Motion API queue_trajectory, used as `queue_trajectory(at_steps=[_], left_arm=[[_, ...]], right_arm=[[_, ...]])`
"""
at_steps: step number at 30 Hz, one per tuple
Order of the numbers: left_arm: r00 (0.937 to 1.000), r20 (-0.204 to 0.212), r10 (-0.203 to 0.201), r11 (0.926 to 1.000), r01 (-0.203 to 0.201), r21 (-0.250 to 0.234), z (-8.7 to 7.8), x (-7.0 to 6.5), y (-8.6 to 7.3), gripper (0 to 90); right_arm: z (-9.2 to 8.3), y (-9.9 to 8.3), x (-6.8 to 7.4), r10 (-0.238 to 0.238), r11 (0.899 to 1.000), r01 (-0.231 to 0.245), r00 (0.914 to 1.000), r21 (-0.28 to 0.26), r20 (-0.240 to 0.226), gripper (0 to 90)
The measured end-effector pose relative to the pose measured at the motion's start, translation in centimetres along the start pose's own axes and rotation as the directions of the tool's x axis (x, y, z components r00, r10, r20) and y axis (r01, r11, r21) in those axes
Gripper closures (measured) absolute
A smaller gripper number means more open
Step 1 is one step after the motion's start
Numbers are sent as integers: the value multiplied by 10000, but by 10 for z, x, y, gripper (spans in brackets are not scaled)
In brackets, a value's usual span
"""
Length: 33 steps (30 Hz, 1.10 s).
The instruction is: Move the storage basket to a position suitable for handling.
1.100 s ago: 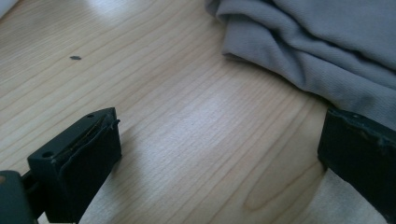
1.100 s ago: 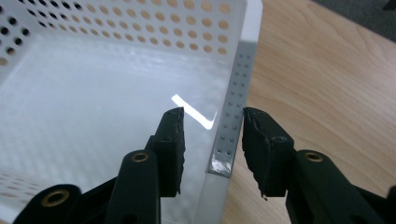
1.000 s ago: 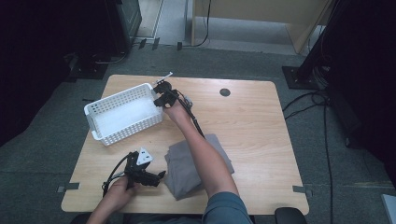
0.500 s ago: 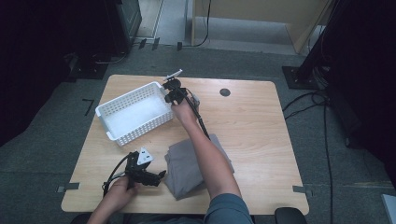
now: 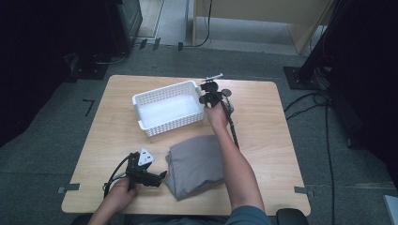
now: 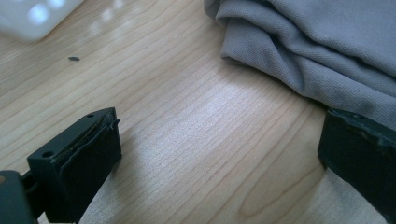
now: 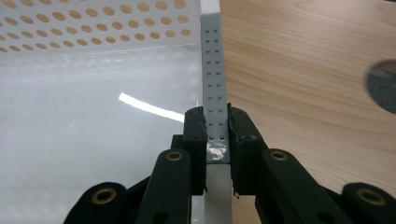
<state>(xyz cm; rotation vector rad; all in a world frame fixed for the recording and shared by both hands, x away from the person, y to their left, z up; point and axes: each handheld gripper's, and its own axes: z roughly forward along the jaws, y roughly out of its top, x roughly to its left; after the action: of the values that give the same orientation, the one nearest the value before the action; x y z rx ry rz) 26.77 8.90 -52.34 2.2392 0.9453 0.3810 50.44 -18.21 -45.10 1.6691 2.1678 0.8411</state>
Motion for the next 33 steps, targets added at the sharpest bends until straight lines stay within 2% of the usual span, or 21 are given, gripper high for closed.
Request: queue_trajectory(at_steps=[4, 8, 10, 13, 17, 22, 24, 26, 33], left_arm=[[10000, -8, 30, 10000, -30, 3, 0, 0, 0, 0], [10000, -11, 60, 10000, -60, 22, 0, 0, 0, 0], [10000, -7, 40, 10000, -40, 22, 0, 0, 0, 0], [10000, -16, 36, 10000, -36, 2, 0, 0, 0, 0], [10000, -18, 28, 10000, -28, -7, 0, 0, 0, 0], [10000, -19, -15, 10000, 15, -43, 0, 0, 0, 0], [10000, -20, -20, 10000, 20, -45, 0, 0, 0, 0], [10000, -20, -22, 10000, 22, -49, 0, 0, 0, 0], [10000, -21, -19, 10000, 19, -46, 0, 0, 0, 0]], right_arm=[[-13, -10, -31, 541, 9985, -539, 9979, -78, 365, 797], [-27, -24, -62, 1079, 9941, -1066, 9918, -219, 687, 797], [-29, -26, -67, 1170, 9930, -1155, 9902, -232, 767, 797], [-39, -36, -87, 1597, 9869, -1568, 9821, -367, 994, 796], [-47, -46, -103, 1853, 9819, -1790, 9757, -624, 1169, 795], [-54, -50, -112, 2094, 9776, -2037, 9676, -539, 1408, 792], [-54, -52, -113, 2112, 9769, -2046, 9685, -618, 1321, 759], [-57, -55, -113, 2135, 9759, -2072, 9714, -679, 1042, 637], [-77, -61, -110, 1924, 9784, -1864, 9793, -892, 635, 582]])
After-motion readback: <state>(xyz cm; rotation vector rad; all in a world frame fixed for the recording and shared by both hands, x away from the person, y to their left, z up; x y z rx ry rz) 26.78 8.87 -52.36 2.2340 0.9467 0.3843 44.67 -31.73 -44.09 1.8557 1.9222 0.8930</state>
